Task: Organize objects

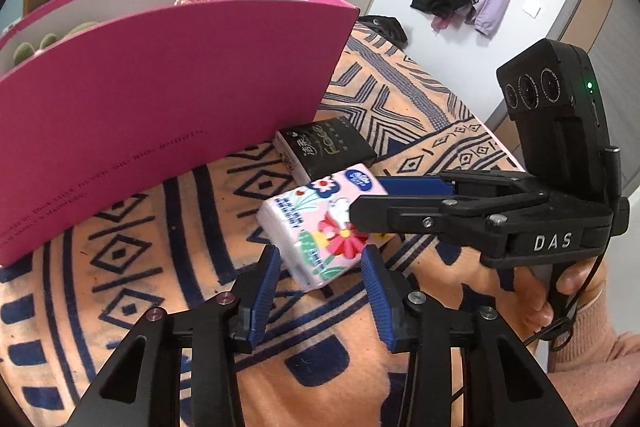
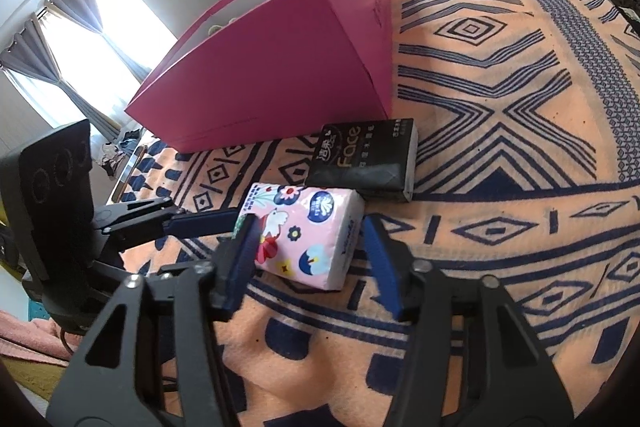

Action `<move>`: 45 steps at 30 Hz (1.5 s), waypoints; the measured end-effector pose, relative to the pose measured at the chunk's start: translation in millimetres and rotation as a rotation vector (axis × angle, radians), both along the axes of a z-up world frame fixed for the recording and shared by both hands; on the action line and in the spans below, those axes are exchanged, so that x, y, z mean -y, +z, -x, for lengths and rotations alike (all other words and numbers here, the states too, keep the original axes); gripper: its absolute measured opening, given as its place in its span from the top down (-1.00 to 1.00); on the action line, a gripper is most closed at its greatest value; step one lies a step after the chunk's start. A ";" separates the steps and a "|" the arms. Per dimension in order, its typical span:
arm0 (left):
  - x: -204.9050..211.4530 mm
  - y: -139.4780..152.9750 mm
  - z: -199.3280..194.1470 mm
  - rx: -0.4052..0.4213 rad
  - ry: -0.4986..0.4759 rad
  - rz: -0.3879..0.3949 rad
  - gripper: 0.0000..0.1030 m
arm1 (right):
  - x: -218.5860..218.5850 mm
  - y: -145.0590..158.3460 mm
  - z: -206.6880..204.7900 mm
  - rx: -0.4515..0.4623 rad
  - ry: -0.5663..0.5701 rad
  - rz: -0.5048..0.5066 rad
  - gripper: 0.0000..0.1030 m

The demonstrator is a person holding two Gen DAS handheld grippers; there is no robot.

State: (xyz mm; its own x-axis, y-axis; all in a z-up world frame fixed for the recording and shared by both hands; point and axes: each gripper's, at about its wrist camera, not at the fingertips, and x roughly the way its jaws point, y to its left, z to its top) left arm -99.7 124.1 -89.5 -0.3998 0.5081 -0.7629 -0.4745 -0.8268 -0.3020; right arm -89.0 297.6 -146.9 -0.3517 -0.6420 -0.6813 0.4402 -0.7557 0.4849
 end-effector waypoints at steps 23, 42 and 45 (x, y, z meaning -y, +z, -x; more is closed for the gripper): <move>11.5 36.8 -12.8 -0.098 -0.024 -0.050 0.17 | 5.3 27.3 -11.4 -0.095 0.015 -0.001 0.13; 24.5 94.5 6.2 -0.279 0.032 -0.016 0.17 | 23.8 98.2 -0.1 -0.299 0.059 0.016 0.13; 26.8 99.4 15.6 -0.289 0.049 -0.010 0.17 | 26.6 107.4 6.6 -0.320 0.065 0.027 0.13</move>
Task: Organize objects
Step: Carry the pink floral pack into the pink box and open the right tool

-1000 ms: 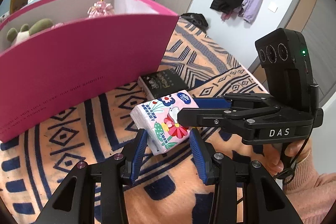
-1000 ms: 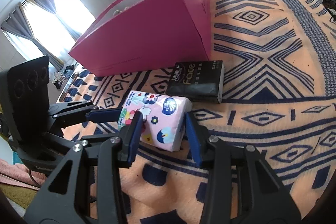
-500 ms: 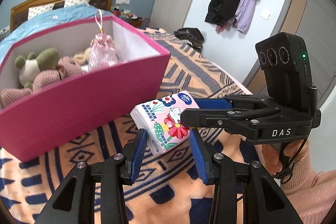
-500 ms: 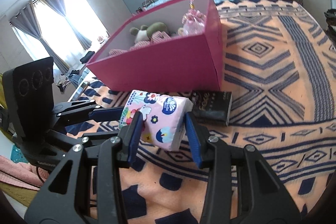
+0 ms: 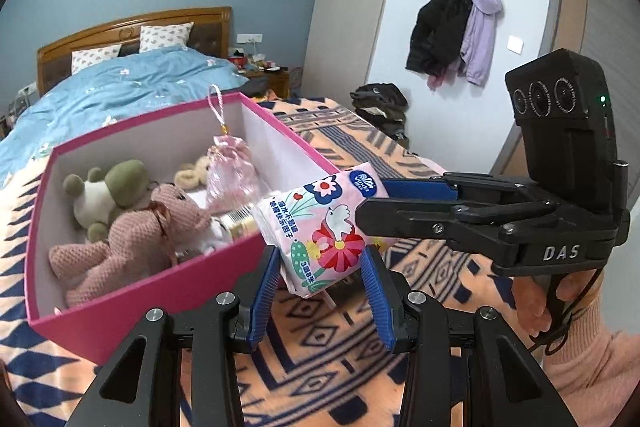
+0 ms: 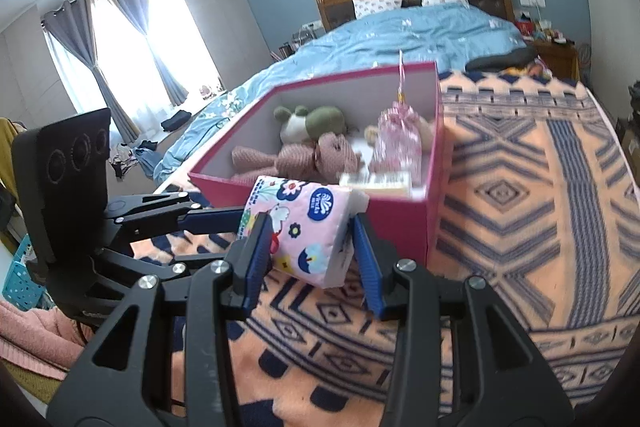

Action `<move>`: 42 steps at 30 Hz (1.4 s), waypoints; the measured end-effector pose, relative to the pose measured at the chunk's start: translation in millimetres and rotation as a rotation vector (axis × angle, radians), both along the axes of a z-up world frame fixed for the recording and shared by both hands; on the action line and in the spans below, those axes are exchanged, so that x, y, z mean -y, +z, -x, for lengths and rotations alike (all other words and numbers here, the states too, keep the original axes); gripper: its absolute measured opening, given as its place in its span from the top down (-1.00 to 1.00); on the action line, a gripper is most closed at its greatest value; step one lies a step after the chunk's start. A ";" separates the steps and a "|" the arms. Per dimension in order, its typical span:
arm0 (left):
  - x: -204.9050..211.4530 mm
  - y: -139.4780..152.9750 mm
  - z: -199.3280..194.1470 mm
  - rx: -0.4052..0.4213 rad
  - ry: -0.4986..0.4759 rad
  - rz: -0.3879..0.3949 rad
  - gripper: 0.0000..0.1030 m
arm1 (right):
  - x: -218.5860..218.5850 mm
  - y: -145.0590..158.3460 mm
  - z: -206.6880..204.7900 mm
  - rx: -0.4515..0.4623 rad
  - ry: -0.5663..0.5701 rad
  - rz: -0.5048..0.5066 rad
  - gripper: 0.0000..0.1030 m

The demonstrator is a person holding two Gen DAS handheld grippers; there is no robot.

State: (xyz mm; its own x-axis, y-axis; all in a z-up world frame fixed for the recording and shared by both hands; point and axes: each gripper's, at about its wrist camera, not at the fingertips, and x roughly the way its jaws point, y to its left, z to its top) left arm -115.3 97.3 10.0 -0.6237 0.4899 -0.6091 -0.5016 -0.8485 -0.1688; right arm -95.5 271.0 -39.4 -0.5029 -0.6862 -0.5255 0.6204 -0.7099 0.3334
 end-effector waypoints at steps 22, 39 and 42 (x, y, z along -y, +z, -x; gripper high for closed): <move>1.5 11.8 48.4 -0.035 0.050 0.045 0.17 | 12.2 22.1 49.2 -0.045 0.000 0.005 0.13; 4.1 -1.7 86.0 0.038 0.075 0.052 0.17 | 21.0 11.3 85.7 -0.014 -0.013 -0.020 0.13; 2.3 -3.3 89.5 0.045 0.076 0.058 0.17 | 21.0 8.8 91.8 -0.004 -0.018 -0.020 0.13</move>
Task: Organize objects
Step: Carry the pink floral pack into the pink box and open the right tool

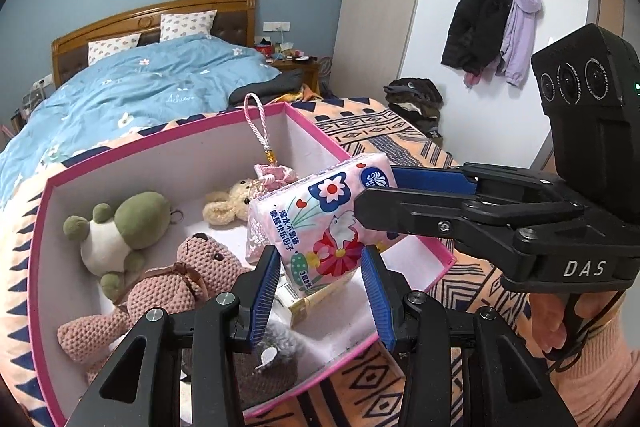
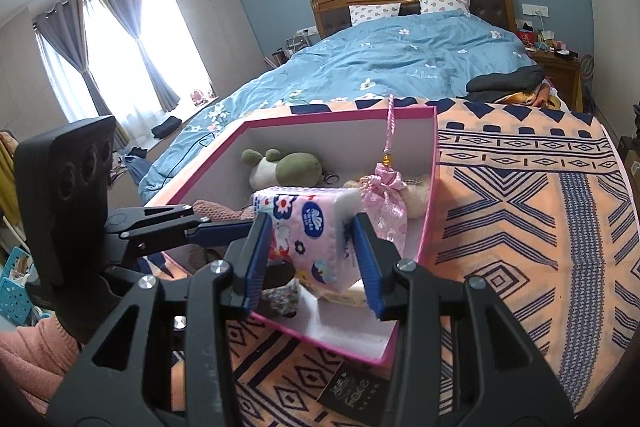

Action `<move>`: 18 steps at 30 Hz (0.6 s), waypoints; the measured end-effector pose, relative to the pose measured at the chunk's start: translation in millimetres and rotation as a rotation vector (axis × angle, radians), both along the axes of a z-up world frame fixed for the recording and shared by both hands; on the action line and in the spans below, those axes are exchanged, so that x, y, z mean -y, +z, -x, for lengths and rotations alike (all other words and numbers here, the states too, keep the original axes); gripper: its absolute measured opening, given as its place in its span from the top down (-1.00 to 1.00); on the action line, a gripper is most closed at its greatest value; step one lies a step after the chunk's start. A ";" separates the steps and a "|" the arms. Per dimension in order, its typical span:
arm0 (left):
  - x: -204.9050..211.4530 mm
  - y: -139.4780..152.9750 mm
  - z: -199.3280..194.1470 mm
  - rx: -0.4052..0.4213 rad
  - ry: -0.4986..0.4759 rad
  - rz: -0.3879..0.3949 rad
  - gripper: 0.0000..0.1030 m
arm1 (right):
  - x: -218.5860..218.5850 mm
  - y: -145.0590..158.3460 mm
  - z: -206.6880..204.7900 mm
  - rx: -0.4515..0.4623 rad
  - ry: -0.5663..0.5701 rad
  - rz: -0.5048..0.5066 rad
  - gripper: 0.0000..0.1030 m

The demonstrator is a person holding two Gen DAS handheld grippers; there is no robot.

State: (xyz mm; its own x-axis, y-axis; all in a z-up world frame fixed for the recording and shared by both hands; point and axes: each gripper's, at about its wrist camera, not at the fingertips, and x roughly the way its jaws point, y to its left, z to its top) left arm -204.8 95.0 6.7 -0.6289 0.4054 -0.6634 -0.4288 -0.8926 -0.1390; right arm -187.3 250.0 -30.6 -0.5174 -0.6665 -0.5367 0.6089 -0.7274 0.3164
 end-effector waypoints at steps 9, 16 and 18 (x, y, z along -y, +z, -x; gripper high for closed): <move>-1.0 -4.2 12.0 0.016 0.014 0.020 0.17 | 3.0 -7.1 14.4 0.016 -0.021 -0.018 0.13; -1.7 -9.2 24.2 0.047 0.038 0.040 0.17 | 11.7 -13.1 24.5 0.026 -0.031 -0.057 0.13; -1.9 -10.6 26.9 0.053 0.040 0.043 0.17 | 13.2 -14.9 27.0 0.028 -0.035 -0.066 0.13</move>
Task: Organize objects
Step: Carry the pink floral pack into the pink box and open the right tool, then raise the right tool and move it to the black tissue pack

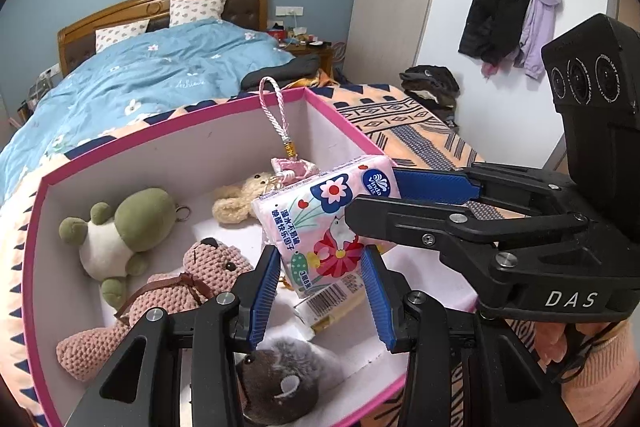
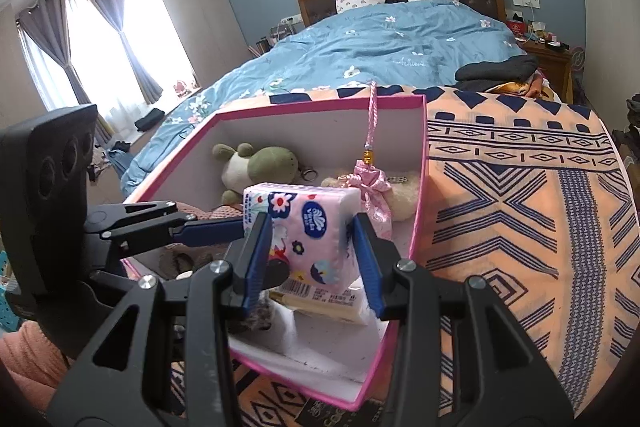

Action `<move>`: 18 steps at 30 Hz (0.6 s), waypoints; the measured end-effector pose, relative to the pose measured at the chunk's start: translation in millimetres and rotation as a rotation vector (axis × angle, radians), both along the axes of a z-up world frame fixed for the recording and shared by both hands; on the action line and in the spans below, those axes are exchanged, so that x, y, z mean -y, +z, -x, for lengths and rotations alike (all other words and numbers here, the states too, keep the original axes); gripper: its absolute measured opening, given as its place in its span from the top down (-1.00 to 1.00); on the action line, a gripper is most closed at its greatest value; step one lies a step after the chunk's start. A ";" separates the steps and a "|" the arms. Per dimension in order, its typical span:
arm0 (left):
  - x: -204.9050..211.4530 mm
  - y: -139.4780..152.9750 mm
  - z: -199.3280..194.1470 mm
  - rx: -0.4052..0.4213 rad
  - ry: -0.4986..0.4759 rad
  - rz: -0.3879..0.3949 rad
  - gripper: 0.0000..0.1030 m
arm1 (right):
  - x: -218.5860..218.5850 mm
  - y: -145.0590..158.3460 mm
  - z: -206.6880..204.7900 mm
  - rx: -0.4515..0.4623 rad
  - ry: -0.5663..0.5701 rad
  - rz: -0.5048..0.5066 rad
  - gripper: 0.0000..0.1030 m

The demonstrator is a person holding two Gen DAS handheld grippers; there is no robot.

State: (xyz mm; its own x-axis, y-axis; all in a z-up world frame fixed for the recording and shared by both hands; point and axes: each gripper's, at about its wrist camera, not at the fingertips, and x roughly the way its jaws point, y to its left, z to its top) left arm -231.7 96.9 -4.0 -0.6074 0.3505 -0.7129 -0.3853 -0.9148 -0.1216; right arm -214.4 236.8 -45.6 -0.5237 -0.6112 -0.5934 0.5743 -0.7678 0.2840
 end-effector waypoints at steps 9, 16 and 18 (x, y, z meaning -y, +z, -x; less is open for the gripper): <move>5.4 -10.3 11.1 0.046 0.027 -0.005 0.17 | 6.9 -5.5 11.7 0.009 -0.036 -0.038 0.13; 8.5 -12.4 10.0 0.045 0.030 -0.019 0.17 | 0.9 -5.8 8.1 0.012 -0.046 -0.026 0.13; 10.3 -12.0 7.6 0.036 0.033 -0.022 0.17 | -1.8 -4.9 5.9 0.013 -0.045 -0.019 0.13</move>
State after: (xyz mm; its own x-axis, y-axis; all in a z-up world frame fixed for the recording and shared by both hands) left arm -239.3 86.6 -16.0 -0.5928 0.3461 -0.7272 -0.3495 -0.9240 -0.1550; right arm -220.2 238.6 -50.5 -0.5427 -0.5756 -0.6116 0.5353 -0.7982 0.2763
